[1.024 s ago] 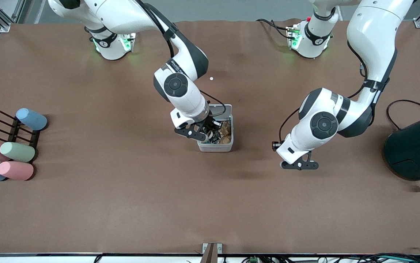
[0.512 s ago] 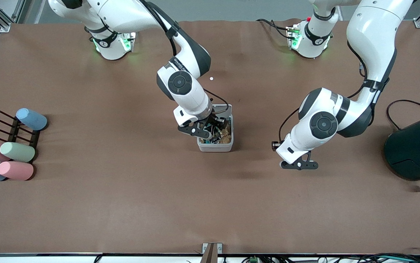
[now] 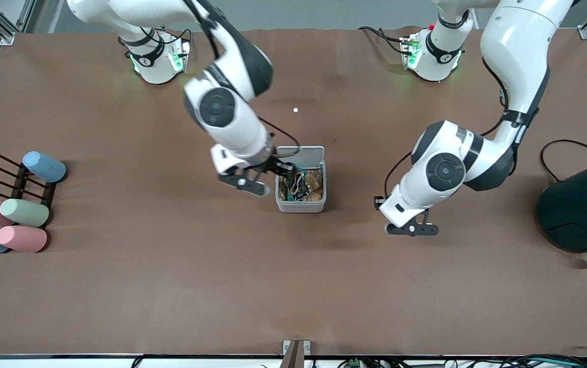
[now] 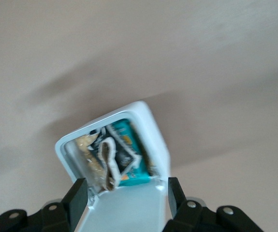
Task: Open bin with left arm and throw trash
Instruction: 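Withdraw the right gripper while the left gripper moves the tape over the bin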
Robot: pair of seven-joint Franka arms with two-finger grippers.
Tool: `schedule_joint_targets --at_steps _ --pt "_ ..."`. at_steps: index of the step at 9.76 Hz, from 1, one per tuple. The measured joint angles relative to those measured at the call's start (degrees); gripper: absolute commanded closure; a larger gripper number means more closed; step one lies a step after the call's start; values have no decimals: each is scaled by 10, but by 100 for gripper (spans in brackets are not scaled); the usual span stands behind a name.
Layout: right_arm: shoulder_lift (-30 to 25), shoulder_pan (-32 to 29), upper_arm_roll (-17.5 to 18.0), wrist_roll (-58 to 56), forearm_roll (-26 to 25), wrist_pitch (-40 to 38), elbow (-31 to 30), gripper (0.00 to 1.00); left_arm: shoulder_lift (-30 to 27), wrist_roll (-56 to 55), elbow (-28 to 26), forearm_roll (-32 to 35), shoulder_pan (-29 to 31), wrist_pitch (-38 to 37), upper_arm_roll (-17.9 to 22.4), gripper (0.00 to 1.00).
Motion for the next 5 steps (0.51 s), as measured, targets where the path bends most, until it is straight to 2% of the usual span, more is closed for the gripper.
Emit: schedule_joint_targets --at_steps 2,5 --pt "-80 -88 -6 -80 -4 -136 4 22 0 -74 10 0 -63 0 -4 100" --pt "-180 -241 -9 -303 -6 -300 4 13 9 -147 30 0 -145 2 -4 100"
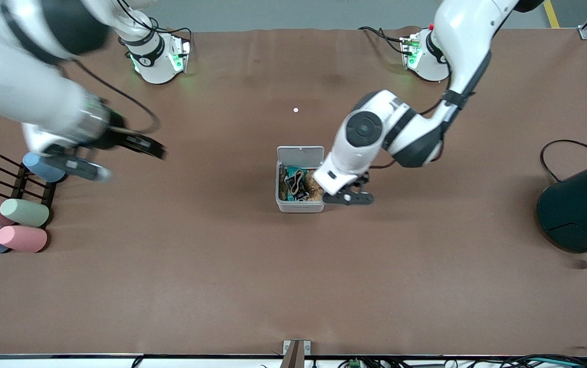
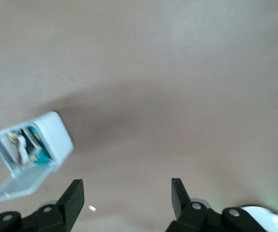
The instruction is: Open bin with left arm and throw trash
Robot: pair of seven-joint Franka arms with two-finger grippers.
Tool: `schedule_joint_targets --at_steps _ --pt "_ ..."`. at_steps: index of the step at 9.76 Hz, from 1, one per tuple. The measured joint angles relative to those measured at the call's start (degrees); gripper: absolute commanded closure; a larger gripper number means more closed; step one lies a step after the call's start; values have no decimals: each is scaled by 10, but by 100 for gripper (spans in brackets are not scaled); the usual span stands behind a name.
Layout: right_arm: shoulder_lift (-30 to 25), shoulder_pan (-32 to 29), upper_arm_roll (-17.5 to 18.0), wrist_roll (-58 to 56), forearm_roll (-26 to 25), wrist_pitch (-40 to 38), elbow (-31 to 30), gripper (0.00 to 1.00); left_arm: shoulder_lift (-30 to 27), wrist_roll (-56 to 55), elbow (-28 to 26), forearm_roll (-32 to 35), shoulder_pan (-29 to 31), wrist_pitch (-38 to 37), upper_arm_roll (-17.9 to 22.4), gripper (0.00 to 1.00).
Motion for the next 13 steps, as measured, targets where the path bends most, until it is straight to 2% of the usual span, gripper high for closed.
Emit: schedule_joint_targets --at_steps 2,4,5,6,7,8,9,13 --pt "-42 -65 0 -127 -13 -66 -4 10 20 -33 6 0 -27 8 1 100" --pt "-86 -82 1 -180 -44 -87 -24 5 32 -49 9 0 -36 16 0 100" --pt "-110 -82 3 -194 -57 -87 -43 1 34 -49 11 0 -36 16 1 96" --pt "-126 -82 4 -203 -66 -82 -56 1 34 -49 13 0 -35 17 1 84" --pt "-133 -83 4 -205 -72 -71 -61 1 35 -49 15 0 -35 19 2 62" --pt "-133 -87 4 -206 -78 -58 -63 0 36 -49 16 0 -35 22 4 20" --pt "-133 -92 3 -208 -87 -48 -64 0 36 -49 18 0 -33 23 6 0" --pt "-131 -113 3 -212 -97 -31 -64 0 32 -32 35 18 -1 25 7 0"
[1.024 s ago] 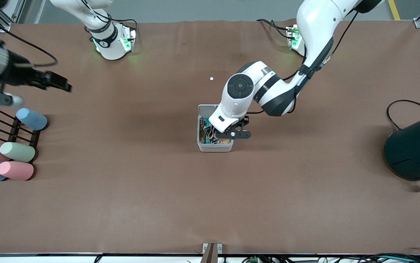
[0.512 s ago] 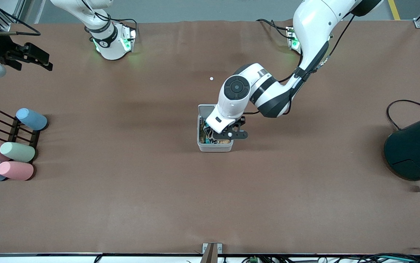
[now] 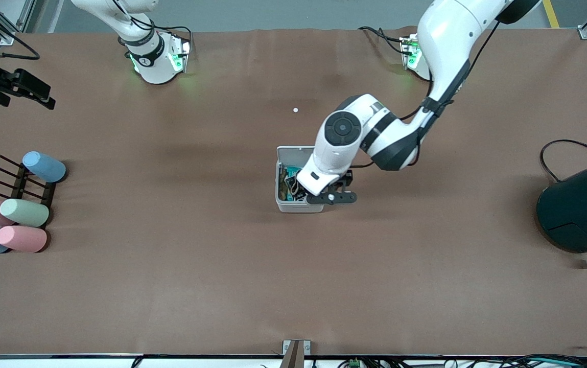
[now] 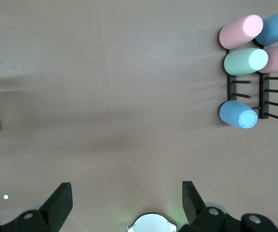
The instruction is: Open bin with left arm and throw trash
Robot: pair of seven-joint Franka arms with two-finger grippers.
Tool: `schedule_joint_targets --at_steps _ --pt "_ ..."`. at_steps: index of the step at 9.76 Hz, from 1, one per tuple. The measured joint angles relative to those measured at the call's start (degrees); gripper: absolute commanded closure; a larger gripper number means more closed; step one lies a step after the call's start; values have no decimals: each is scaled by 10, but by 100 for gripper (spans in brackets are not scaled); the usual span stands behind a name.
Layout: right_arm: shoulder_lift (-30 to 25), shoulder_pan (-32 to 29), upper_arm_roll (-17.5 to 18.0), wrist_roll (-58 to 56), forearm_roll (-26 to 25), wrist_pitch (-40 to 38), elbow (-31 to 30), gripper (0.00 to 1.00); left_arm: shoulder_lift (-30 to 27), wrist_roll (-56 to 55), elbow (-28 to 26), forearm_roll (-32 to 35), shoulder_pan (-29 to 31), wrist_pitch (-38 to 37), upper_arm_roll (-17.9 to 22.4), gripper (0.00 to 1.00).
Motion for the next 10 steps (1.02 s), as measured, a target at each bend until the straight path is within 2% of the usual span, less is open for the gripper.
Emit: schedule_joint_targets --at_steps 2,5,8,9,10 --pt "0 0 1 0 -1 0 0 0 -25 11 9 0 32 -27 -1 0" --pt "0 0 3 0 -1 0 0 0 -103 55 58 -23 110 -184 -3 0" --pt "1 0 5 0 -1 0 0 0 -187 175 79 -79 203 -288 -2 0" --pt "1 0 5 0 -1 0 0 0 -220 222 81 -95 221 -313 10 0" --pt "2 0 5 0 -1 0 0 0 -257 265 80 -115 215 -339 48 0"
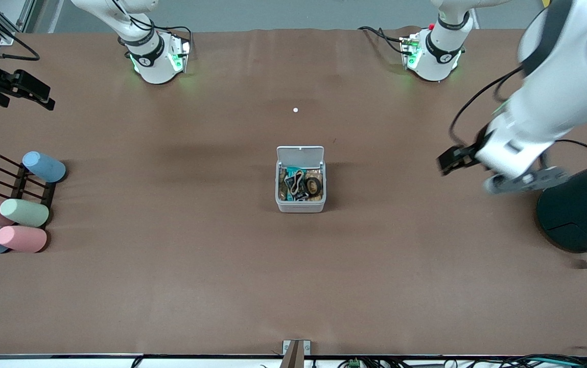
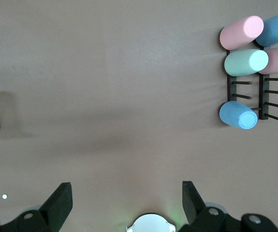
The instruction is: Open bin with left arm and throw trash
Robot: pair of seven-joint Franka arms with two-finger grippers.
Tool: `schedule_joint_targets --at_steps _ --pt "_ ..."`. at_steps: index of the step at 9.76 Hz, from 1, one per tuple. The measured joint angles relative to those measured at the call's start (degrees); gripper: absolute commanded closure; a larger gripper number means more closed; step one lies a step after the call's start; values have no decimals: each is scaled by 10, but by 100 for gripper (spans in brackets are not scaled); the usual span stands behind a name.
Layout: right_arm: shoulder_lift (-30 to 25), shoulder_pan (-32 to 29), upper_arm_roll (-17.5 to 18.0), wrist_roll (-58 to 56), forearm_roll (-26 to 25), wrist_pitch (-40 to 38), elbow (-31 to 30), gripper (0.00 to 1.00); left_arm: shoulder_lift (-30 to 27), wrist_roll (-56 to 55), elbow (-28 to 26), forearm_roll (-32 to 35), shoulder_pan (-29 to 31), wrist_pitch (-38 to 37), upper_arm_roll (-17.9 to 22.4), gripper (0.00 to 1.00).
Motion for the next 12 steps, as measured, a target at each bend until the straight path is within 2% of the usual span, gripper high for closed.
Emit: schedule_joint_targets --at_steps 2,4,5,7,12 --pt "1 0 0 0 0 0 0 0 -72 88 -29 -24 -33 -34 99 0" --pt "1 0 0 0 0 1 0 0 -115 137 -78 -27 -75 -37 174 0" --pt "1 0 0 0 0 1 0 0 -120 149 -89 -27 -89 -33 189 0" --pt "1 0 0 0 0 2 1 0 -119 154 -91 -28 -91 -11 193 0" --pt "5 0 2 0 0 2 1 0 -110 155 -66 -29 -89 -8 197 0"
